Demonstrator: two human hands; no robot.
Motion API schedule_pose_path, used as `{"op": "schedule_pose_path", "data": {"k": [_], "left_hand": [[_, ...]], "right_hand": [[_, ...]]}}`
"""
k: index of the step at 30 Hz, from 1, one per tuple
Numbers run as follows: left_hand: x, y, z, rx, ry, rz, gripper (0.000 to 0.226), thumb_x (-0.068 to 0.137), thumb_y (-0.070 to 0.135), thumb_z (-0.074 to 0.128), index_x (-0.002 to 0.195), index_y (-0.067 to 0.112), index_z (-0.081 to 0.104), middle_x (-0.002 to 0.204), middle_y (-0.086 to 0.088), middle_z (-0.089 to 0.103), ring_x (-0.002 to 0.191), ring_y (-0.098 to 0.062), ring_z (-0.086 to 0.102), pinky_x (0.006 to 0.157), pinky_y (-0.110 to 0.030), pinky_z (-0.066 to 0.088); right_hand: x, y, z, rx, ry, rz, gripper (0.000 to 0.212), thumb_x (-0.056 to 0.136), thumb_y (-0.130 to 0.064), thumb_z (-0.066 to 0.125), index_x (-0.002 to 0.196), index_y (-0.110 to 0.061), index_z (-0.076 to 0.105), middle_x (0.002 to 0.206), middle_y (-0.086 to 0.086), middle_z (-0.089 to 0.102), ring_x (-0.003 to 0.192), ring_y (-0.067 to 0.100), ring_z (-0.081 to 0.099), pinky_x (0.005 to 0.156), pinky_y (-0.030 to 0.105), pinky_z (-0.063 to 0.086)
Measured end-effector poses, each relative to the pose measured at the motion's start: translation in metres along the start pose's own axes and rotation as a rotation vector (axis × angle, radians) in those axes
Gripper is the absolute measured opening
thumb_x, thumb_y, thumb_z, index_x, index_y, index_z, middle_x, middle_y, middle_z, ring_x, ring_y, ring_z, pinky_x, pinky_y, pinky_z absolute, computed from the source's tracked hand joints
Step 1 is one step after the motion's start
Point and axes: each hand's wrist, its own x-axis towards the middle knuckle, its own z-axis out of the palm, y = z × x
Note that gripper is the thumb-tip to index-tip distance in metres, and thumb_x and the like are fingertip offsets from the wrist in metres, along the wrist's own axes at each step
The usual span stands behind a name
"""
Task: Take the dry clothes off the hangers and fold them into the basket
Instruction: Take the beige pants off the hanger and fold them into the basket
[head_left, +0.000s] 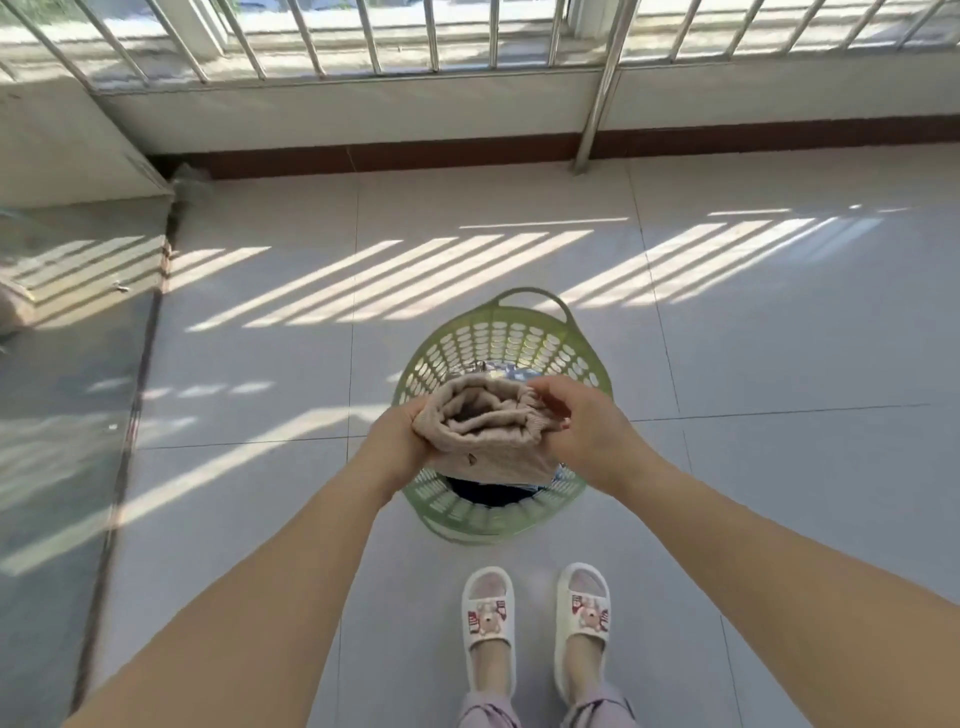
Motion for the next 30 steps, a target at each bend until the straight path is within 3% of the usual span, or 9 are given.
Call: {"op": "schedule_pose_path", "data": {"k": [3, 6, 10, 13, 18, 22, 24, 26, 30], "left_hand": [[0.001, -0.038, 0.009, 0.009, -0.108, -0.111, 0.034, 0.084, 0.002, 0.063, 0.110, 0.022, 0.064, 0.102, -0.001, 0.069, 0.093, -0.013, 0.062, 0.072, -0.016, 0.055], [0.010, -0.061, 0.013, 0.030, -0.148, -0.164, 0.041, 0.083, 0.002, 0.062, 0.117, 0.025, 0.061, 0.109, -0.002, 0.068, 0.103, -0.017, 0.061, 0.086, -0.031, 0.055], [0.036, -0.069, 0.017, 0.051, -0.069, -0.176, 0.034, 0.084, 0.001, 0.062, 0.107, 0.027, 0.062, 0.100, 0.000, 0.066, 0.096, -0.017, 0.059, 0.076, -0.024, 0.051], [0.067, -0.074, 0.019, 0.029, 0.016, -0.178, 0.027, 0.085, 0.002, 0.060, 0.095, 0.028, 0.062, 0.098, -0.001, 0.065, 0.098, -0.020, 0.059, 0.082, -0.032, 0.051], [0.130, -0.092, 0.023, 0.043, 0.137, -0.187, 0.031, 0.082, 0.002, 0.063, 0.101, 0.027, 0.060, 0.106, -0.004, 0.065, 0.101, -0.024, 0.060, 0.090, -0.041, 0.052], [0.186, -0.115, 0.029, 0.071, 0.201, -0.190, 0.036, 0.081, 0.007, 0.063, 0.112, 0.025, 0.058, 0.109, -0.002, 0.064, 0.101, -0.023, 0.059, 0.092, -0.041, 0.050], [0.211, -0.128, 0.035, 0.110, 0.228, -0.181, 0.035, 0.083, 0.008, 0.060, 0.115, 0.021, 0.057, 0.111, -0.004, 0.063, 0.103, -0.025, 0.057, 0.093, -0.042, 0.049], [0.235, -0.143, 0.043, 0.177, 0.246, -0.180, 0.032, 0.086, 0.010, 0.056, 0.117, 0.017, 0.054, 0.113, -0.007, 0.060, 0.102, -0.026, 0.055, 0.091, -0.040, 0.048], [0.268, -0.176, 0.061, 0.255, 0.275, -0.165, 0.050, 0.089, 0.011, 0.054, 0.136, 0.018, 0.038, 0.128, -0.007, 0.052, 0.112, -0.025, 0.051, 0.089, -0.033, 0.045]], "right_hand": [[0.001, 0.031, 0.022, -0.016, -0.156, 0.113, 0.039, 0.081, -0.004, 0.062, 0.118, -0.017, 0.059, 0.100, -0.003, 0.062, 0.093, 0.013, 0.056, 0.077, 0.016, 0.044], [0.011, 0.049, 0.034, -0.017, -0.216, 0.168, 0.043, 0.080, -0.004, 0.062, 0.121, -0.018, 0.057, 0.104, -0.002, 0.062, 0.101, 0.016, 0.058, 0.087, 0.025, 0.047], [0.039, 0.062, 0.038, -0.005, -0.218, 0.189, 0.045, 0.080, -0.001, 0.060, 0.122, -0.017, 0.056, 0.102, -0.003, 0.061, 0.098, 0.014, 0.056, 0.083, 0.024, 0.044], [0.070, 0.074, 0.039, 0.009, -0.197, 0.191, 0.039, 0.082, -0.001, 0.061, 0.118, -0.017, 0.058, 0.099, -0.002, 0.061, 0.094, 0.014, 0.055, 0.079, 0.022, 0.043], [0.130, 0.100, 0.048, 0.001, -0.117, 0.161, 0.034, 0.084, -0.012, 0.066, 0.117, -0.018, 0.059, 0.107, 0.000, 0.064, 0.101, 0.017, 0.057, 0.088, 0.030, 0.048], [0.182, 0.133, 0.064, -0.031, -0.050, 0.145, 0.035, 0.085, -0.007, 0.055, 0.116, -0.022, 0.060, 0.100, -0.004, 0.062, 0.094, 0.016, 0.056, 0.068, 0.020, 0.044], [0.202, 0.151, 0.074, -0.053, -0.039, 0.140, 0.037, 0.087, -0.008, 0.053, 0.121, -0.022, 0.055, 0.102, -0.005, 0.056, 0.097, 0.016, 0.053, 0.065, 0.019, 0.040], [0.220, 0.171, 0.085, -0.105, -0.039, 0.146, 0.042, 0.088, -0.008, 0.051, 0.128, -0.020, 0.048, 0.107, -0.003, 0.054, 0.104, 0.019, 0.052, 0.075, 0.022, 0.038], [0.242, 0.209, 0.105, -0.218, -0.039, 0.204, 0.069, 0.090, -0.007, 0.051, 0.148, -0.017, 0.016, 0.143, 0.005, 0.039, 0.123, 0.022, 0.044, 0.088, 0.028, 0.039]]}}
